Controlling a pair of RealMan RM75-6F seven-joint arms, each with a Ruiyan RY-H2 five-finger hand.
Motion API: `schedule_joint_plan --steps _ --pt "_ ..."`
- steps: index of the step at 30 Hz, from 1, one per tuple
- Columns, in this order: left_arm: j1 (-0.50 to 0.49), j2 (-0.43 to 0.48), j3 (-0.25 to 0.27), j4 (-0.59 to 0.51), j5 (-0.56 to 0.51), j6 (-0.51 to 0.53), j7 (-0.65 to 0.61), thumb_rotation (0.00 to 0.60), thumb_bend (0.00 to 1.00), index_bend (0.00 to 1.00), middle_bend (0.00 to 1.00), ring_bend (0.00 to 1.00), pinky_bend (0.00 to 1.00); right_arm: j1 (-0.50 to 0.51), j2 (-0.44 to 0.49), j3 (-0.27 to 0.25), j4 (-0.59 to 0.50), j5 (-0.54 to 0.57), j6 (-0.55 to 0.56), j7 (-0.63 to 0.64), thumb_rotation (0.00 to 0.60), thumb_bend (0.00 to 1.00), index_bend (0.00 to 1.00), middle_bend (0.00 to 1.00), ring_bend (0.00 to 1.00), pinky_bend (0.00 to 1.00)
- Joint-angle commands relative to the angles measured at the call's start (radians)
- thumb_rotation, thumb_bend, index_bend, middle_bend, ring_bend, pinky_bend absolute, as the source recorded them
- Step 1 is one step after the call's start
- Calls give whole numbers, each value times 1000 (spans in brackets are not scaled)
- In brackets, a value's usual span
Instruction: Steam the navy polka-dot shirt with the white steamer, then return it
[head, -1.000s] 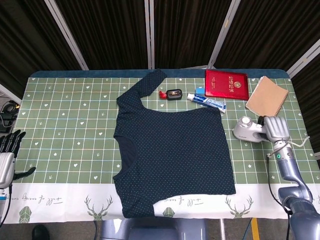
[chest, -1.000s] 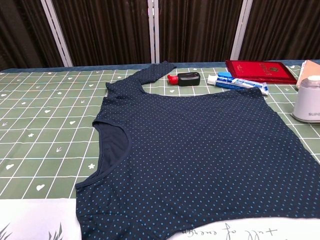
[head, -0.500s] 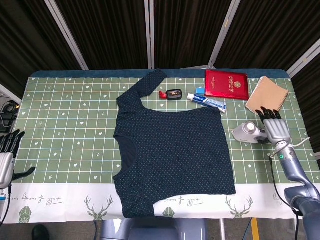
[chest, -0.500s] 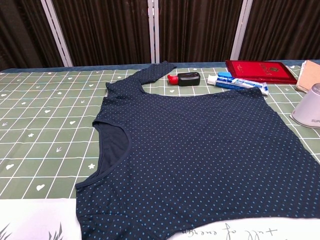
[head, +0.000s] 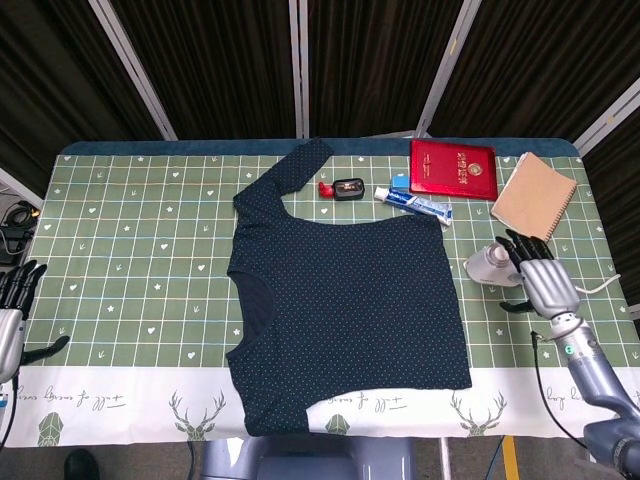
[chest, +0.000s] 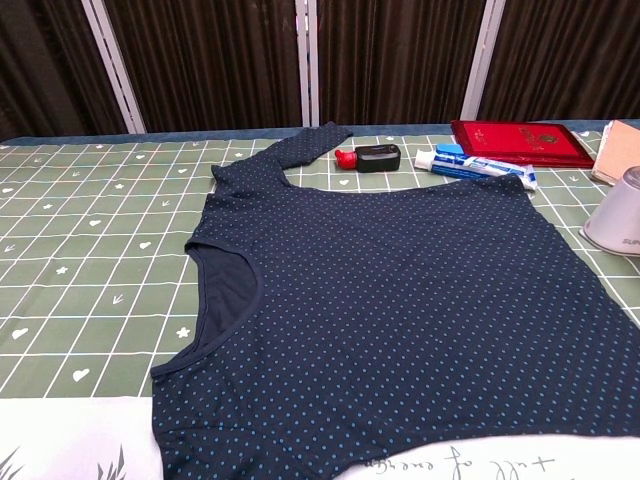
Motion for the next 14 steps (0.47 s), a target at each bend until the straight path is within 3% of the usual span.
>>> schedule_joint_plan --steps 1,9,14 --pt "5 3 6 -4 15 10 -9 600 0 0 0 0 0 -94 97 27 -209 55 150 -166 600 0 0 0 0 0" --pt "17 17 15 -11 42 31 -44 600 0 0 0 0 0 -206 145 -4 -418 59 314 -354 600 0 0 0 0 0" --pt "24 27 20 -16 50 38 -60 600 0 0 0 0 0 -266 96 -32 -413 16 411 -426 600 0 0 0 0 0"
